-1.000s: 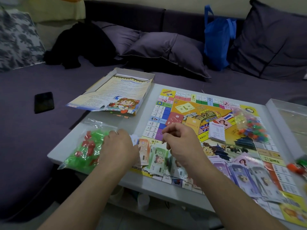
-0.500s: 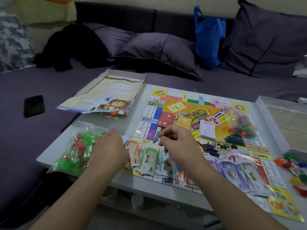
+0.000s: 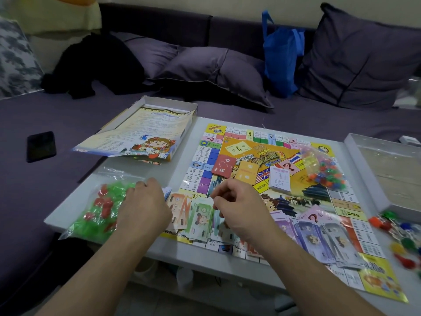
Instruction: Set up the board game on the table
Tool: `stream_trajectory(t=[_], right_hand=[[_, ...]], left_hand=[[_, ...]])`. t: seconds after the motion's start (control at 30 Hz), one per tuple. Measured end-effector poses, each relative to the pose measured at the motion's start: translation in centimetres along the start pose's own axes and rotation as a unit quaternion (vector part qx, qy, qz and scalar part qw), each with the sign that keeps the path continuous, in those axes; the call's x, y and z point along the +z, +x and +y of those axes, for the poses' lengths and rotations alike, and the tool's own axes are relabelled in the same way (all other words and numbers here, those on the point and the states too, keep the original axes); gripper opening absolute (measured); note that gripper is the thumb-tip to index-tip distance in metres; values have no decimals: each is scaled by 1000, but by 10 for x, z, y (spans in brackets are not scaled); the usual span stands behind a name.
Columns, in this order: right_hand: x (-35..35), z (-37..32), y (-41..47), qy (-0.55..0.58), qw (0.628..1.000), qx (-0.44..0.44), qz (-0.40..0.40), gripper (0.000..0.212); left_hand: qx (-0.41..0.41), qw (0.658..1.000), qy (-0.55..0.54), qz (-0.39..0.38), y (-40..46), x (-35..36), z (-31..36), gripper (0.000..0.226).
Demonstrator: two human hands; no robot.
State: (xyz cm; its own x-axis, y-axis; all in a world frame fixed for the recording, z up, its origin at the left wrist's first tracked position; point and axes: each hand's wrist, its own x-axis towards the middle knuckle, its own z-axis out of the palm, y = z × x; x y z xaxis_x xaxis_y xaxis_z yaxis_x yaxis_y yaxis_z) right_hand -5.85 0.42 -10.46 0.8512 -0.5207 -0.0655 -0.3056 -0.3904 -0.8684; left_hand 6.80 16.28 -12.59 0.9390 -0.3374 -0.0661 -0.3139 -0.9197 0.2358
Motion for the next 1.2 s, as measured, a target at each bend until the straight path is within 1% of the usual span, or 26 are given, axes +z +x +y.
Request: stream_trajectory(t=[0.07, 0.13, 0.17, 0.23, 0.3, 0.37, 0.47, 0.57, 0.63, 0.7, 0.8, 0.87, 1.07, 1.13, 1.2], right_hand=[[-3, 2, -2, -7, 1000, -1, -3, 18], [-7, 5, -5, -28, 1000, -2, -3, 19], [-10, 6, -7, -40, 999, -1, -4, 20], [-20, 8, -12, -64, 998, 4, -9, 21], [-33, 11, -19, -93, 995, 8, -14, 22], [-49, 16, -26, -140, 990, 10, -12, 27], [-77, 26, -38, -213, 977, 26, -15, 41], [-111, 38, -49, -272, 961, 52, -19, 57], [-136, 48, -56, -293, 952, 77, -41, 74], [-161, 59, -63, -334, 934, 95, -85, 90], [-189, 79, -71, -397, 901, 112, -135, 110], [-200, 91, -73, -410, 893, 117, -141, 116], [-211, 108, -69, -411, 898, 90, -133, 116], [-212, 113, -69, -411, 898, 83, -132, 117], [-214, 115, -69, -414, 898, 72, -132, 116]], left_hand=[[8, 1000, 12, 4, -2, -2, 2, 39], [32, 999, 20, 23, -5, -4, 7, 38], [51, 998, 9, 32, -7, -5, 10, 39], [90, 994, -46, 31, -14, -9, 21, 40], [135, 986, -99, 10, -24, -13, 34, 41], [193, 974, -120, -17, -35, -13, 48, 41], [274, 952, -126, -50, -55, -10, 74, 43], [335, 930, -126, -83, -73, -1, 99, 46], [367, 917, -123, -102, -81, 7, 112, 50], [394, 904, -118, -117, -88, 15, 124, 54], [425, 890, -108, -129, -95, 23, 144, 67], [439, 884, -93, -132, -97, 27, 161, 80], [461, 873, -39, -157, -91, 43, 204, 112], [470, 865, -20, -174, -89, 47, 214, 119], [475, 859, 1, -191, -87, 52, 223, 120]])
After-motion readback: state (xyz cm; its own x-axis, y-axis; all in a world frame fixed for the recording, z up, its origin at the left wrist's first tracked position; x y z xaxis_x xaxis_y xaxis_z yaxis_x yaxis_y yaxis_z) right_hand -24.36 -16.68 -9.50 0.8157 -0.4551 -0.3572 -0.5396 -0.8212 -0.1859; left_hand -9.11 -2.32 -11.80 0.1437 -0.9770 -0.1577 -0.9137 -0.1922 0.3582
